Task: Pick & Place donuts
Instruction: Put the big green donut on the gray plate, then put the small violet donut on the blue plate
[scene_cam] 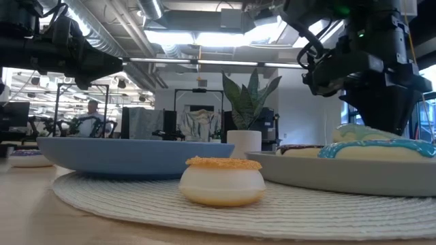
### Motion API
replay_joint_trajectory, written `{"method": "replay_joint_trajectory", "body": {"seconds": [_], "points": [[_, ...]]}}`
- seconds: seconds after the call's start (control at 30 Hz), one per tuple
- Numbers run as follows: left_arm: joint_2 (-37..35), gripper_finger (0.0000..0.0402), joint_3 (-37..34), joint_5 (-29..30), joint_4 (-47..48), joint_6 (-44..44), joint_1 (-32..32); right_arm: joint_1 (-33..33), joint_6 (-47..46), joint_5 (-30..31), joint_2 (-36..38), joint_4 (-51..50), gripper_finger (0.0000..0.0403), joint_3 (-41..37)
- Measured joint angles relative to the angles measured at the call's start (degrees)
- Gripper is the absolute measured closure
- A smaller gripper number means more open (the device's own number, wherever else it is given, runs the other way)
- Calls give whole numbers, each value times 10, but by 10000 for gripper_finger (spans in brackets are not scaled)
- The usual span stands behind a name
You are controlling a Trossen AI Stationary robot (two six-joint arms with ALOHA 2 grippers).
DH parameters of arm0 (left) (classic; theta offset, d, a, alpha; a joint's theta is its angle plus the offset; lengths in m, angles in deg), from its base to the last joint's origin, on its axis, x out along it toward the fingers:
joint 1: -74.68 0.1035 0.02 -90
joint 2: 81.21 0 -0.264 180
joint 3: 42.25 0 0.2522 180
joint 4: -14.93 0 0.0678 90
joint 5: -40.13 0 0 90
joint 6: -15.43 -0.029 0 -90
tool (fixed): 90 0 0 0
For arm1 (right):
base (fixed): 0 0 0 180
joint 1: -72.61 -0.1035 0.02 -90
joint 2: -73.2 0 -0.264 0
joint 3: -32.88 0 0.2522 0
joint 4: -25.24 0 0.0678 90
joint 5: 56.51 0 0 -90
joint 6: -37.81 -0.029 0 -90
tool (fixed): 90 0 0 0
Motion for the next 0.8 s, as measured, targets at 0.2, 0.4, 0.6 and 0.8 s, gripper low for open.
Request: {"method": "replay_joint_trajectory", "body": {"seconds": [0.2, 0.4, 0.6, 0.8], "points": [[0, 289, 0, 0, 0, 0, 0, 0, 0, -23, 1, -1, 291, 0], [0, 285, 0, 17, -10, 38, 0, 0, 0, -36, 2, -2, 226, 0], [0, 285, 3, 38, -55, 67, 0, 0, 0, -30, 27, -5, 204, 0], [16, 285, 72, -47, 90, 17, 0, 0, 0, 12, 78, -21, 201, 0]]}}
